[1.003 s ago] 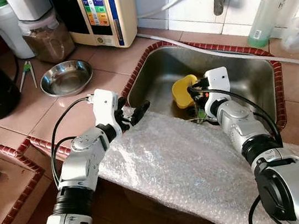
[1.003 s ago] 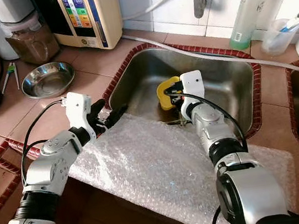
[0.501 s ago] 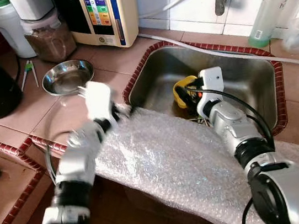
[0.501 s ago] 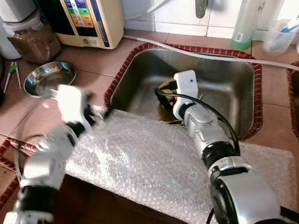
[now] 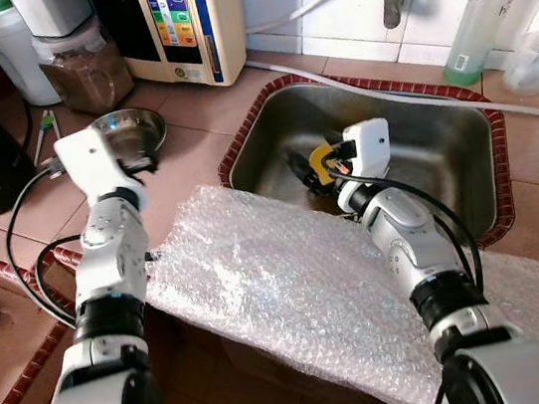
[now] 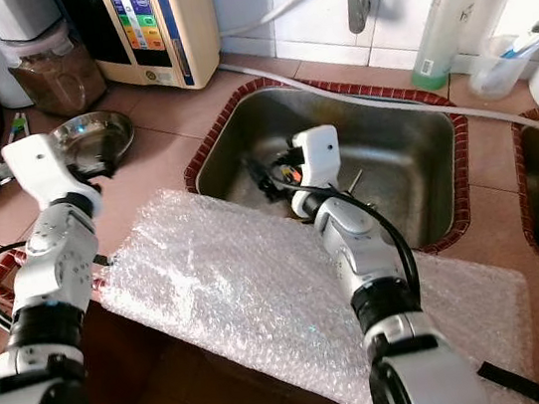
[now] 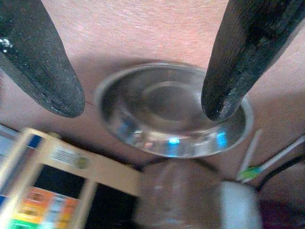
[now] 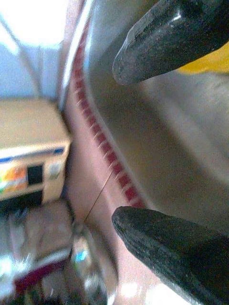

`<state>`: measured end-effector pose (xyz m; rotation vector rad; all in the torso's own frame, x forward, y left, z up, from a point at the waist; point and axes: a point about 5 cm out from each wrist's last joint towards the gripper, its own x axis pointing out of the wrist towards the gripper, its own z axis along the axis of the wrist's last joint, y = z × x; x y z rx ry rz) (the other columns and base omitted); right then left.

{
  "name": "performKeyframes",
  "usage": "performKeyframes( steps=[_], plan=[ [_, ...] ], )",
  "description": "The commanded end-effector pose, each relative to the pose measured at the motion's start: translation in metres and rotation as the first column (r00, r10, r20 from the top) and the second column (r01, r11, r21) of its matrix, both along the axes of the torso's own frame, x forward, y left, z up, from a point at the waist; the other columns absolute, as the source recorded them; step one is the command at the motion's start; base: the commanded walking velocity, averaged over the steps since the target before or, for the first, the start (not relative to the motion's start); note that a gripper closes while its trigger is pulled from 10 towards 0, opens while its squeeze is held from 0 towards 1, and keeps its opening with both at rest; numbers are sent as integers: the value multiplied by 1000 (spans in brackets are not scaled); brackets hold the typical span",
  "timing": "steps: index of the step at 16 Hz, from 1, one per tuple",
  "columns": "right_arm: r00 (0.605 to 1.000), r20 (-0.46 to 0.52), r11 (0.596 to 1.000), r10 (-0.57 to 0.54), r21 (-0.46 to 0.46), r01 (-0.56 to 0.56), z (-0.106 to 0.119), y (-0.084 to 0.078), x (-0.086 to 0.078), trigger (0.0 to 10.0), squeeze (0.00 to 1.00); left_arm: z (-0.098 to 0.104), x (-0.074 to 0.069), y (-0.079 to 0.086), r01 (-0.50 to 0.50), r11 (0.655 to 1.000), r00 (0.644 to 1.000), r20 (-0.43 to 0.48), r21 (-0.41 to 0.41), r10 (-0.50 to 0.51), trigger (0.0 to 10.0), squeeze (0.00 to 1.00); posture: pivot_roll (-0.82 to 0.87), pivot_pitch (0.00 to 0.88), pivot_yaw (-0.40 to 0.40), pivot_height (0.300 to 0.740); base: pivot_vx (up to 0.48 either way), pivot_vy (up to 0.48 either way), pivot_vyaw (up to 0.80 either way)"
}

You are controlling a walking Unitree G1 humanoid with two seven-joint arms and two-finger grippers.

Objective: Kitchen organization

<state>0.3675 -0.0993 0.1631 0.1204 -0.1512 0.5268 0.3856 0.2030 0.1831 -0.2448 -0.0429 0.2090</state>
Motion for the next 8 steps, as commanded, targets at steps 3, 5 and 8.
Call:
performKeyframes(
  steps=[3,5,8],
  plan=[
    [996,29,996,90,-15,-89,1,11,-16,10000,1000,-3,5,14,-120,987,992,-59,-108,114,10000,0,-12,114,58,740,0,0,0],
    [994,20,994,103,-31,-102,-4,12,-25,10000,1000,-3,10,16,-153,974,986,-88,-170,140,10000,0,-16,118,65,740,0,0,0],
    [995,11,995,101,-22,-101,-5,12,-34,10000,1000,-4,14,15,-171,957,981,-129,-234,144,10000,0,-34,122,82,740,0,0,0]
  ],
)
